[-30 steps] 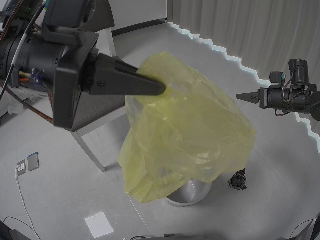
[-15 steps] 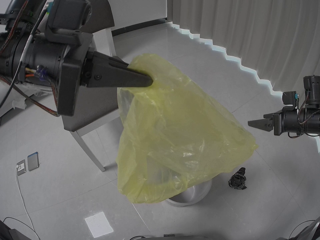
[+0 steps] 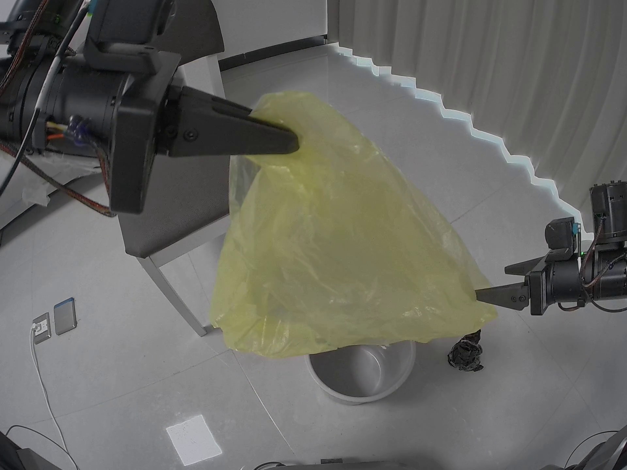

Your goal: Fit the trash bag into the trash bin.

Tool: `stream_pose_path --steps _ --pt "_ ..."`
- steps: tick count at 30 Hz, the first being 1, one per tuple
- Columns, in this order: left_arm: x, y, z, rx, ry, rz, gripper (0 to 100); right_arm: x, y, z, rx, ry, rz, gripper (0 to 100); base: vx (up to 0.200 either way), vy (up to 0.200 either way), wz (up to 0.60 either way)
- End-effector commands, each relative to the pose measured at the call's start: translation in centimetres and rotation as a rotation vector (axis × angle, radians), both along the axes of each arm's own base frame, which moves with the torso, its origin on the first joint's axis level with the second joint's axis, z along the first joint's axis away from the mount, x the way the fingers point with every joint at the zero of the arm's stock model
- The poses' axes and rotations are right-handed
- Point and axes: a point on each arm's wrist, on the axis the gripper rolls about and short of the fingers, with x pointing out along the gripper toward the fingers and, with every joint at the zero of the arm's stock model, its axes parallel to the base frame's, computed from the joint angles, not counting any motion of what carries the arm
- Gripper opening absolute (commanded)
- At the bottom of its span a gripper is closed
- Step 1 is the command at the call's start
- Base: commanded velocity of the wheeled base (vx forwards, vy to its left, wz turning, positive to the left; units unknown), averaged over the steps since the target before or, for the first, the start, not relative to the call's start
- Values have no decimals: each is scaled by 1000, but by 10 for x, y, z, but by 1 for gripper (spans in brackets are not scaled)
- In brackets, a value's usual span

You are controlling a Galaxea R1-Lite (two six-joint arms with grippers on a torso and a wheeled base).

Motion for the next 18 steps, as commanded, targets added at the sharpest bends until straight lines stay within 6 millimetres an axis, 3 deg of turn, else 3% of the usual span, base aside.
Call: stream_pose_path --steps 1,14,18 --pt "0 0 1 -7 -7 1 0 1 1 -10 -12 35 12 100 0 0 0" --pt "-2 1 5 -18 -19 -2 0 20 6 -41 -24 122 24 100 0 0 0" --pt "-1 0 5 -20 -20 0 0 35 9 -51 -19 102 22 100 0 0 0"
